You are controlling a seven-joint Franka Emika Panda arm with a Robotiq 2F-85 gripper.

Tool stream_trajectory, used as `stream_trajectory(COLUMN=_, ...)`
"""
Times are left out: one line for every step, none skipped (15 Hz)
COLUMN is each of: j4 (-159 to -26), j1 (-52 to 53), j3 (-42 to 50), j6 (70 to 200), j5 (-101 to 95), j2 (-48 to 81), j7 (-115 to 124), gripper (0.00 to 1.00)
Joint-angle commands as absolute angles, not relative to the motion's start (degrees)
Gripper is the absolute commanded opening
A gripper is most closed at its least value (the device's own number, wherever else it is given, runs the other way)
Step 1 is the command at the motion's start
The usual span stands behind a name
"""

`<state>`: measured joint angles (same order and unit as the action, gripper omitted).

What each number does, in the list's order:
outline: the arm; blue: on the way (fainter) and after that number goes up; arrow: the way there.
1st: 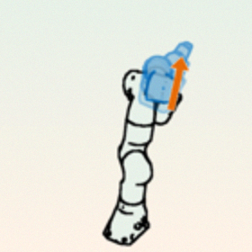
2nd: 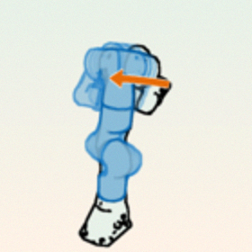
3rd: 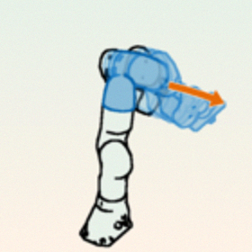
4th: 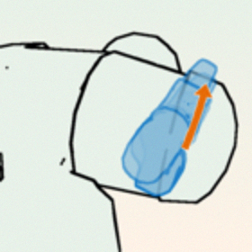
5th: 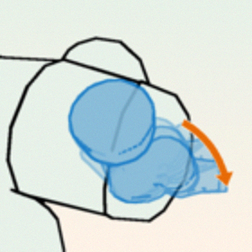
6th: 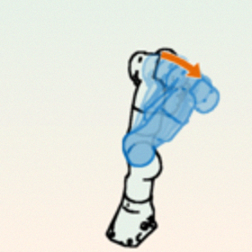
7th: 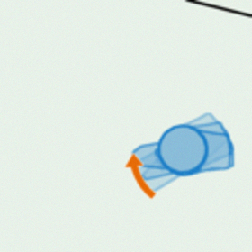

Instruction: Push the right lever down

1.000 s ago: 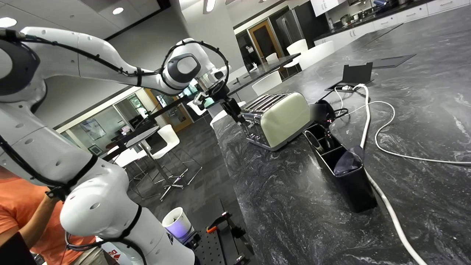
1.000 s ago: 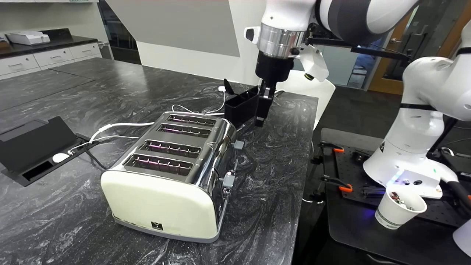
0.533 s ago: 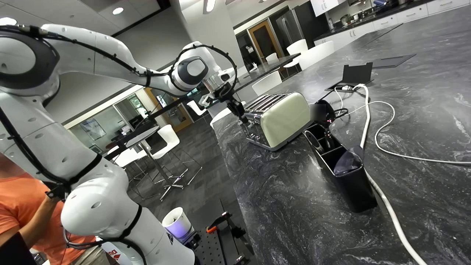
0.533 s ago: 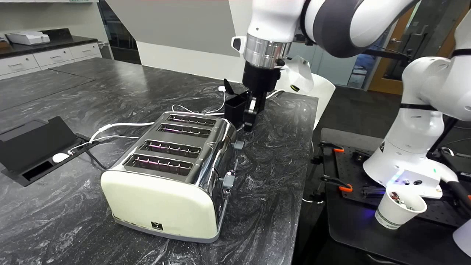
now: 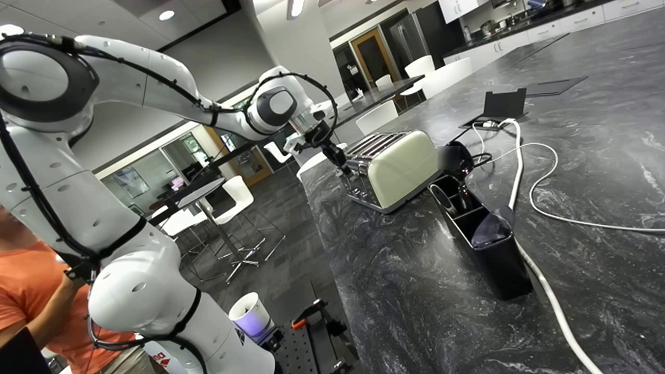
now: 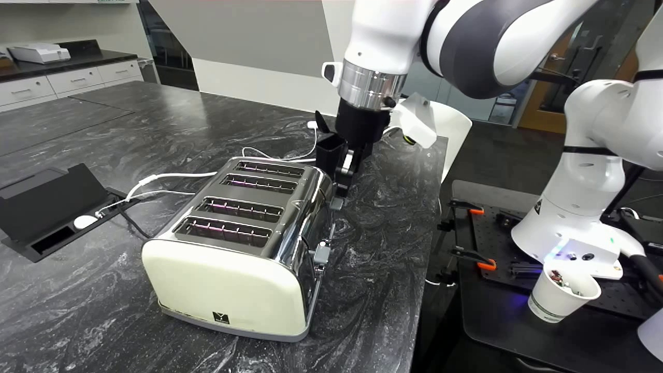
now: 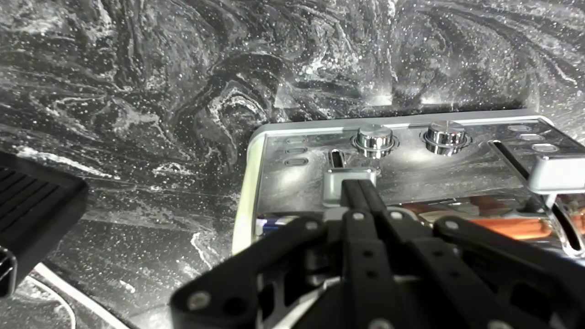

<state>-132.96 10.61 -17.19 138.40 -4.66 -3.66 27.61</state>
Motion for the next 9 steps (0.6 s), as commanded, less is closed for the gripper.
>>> stream_trajectory(j4=-132.7, j1=11.4, j3=-16.6, j6=139.8, j5=-6.4, j2=-2.3, j7=30.1, gripper=0.0)
stream_trajectory(j4=-132.7, j1=11.4, j3=-16.5, j6=139.8, j5=-6.6, j2=-2.1, j7=30.4, gripper=0.0)
stream_trajectory(j4=-132.6, j1=11.5, j3=-16.5, j6=139.9, j5=-6.7, j2=-1.8, j7=30.3, gripper=0.0)
stream_trajectory(j4=-132.6, j1=11.6, j3=-16.4, j6=140.0, j5=-6.5, j2=-1.5, j7=29.9, gripper=0.0)
stream_trajectory(j4=-132.6, j1=11.7, j3=-16.4, j6=140.2, j5=-6.8, j2=-1.3, j7=30.1, gripper=0.0)
stream_trajectory(j4=-132.6, j1=11.8, j3=-16.3, j6=140.3, j5=-6.7, j2=-1.0, j7=29.9, gripper=0.0)
stream_trajectory(j4=-132.6, j1=11.9, j3=-16.2, j6=140.5, j5=-6.8, j2=-0.8, j7=29.9, gripper=0.0)
stream_trajectory(j4=-132.6, j1=11.9, j3=-16.1, j6=140.6, j5=-6.8, j2=-0.6, j7=29.9, gripper=0.0)
stream_trajectory(j4=-132.6, j1=11.9, j3=-16.1, j6=140.7, j5=-6.8, j2=-0.4, j7=29.8, gripper=0.0)
